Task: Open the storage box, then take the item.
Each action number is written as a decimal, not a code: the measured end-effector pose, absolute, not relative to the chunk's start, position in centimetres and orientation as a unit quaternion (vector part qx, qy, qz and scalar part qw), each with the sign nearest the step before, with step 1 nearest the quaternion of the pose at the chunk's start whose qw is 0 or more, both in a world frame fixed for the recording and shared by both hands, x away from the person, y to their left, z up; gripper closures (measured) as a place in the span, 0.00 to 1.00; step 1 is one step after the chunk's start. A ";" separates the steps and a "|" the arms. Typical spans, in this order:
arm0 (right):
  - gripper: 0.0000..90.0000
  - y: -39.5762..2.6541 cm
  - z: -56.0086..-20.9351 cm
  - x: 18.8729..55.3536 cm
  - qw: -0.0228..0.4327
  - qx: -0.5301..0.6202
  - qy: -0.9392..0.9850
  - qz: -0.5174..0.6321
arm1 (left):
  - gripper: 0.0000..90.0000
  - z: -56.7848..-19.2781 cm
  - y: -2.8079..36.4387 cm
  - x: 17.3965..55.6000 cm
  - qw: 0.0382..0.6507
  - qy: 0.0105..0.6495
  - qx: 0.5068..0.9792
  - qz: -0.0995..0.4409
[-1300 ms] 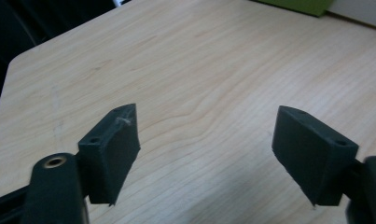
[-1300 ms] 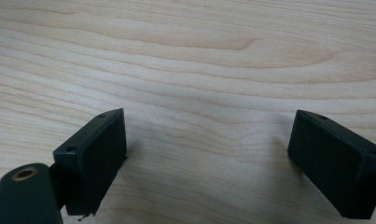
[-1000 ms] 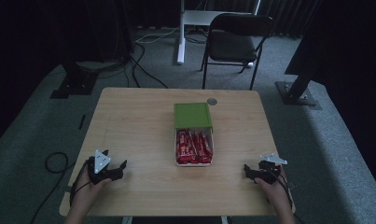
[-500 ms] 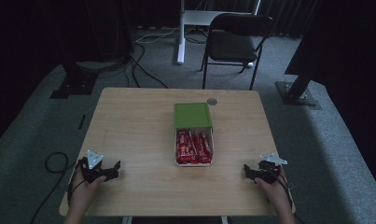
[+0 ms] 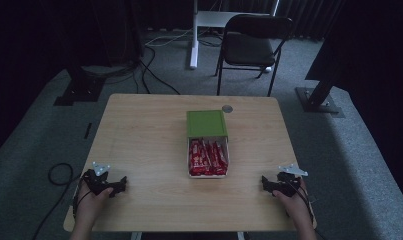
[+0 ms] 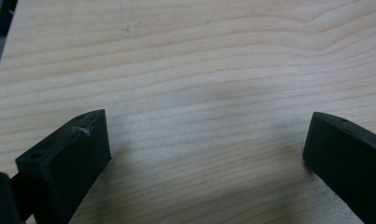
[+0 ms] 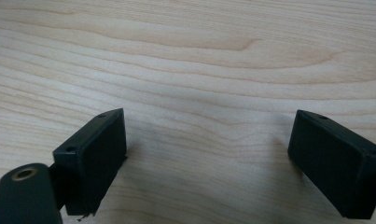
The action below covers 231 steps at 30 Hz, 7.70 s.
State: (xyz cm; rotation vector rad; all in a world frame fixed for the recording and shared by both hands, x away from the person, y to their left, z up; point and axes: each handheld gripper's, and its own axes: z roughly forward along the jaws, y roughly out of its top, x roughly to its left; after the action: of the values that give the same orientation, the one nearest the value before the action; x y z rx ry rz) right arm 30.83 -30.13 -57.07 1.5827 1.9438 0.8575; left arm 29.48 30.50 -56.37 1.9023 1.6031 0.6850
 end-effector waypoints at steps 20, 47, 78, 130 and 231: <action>0.12 -30.0 -57.1 30.8 0.238 0.562 0.725 0.318 | 0.02 -56.4 30.5 29.8 0.277 0.611 0.697 0.252; 0.14 -27.7 -53.6 30.7 0.243 0.577 0.709 0.323 | 0.01 -56.4 30.5 29.8 0.277 0.612 0.697 0.252; 0.19 -21.6 -45.9 32.3 0.258 0.511 0.721 0.391 | 0.01 -56.4 30.5 29.8 0.275 0.611 0.698 0.252; 0.43 -8.7 -46.0 33.3 0.169 0.416 0.792 0.414 | 0.01 -56.4 30.5 29.8 0.276 0.611 0.698 0.252; 0.93 -14.4 -43.0 30.1 0.158 0.450 0.745 0.466 | 0.01 -56.4 30.5 29.8 0.276 0.611 0.698 0.252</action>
State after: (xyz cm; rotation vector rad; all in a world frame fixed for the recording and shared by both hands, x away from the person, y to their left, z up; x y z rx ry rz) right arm 30.14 -14.38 -42.96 1.2873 2.1314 1.3345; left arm 29.76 30.49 -56.41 1.8740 1.6421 0.6777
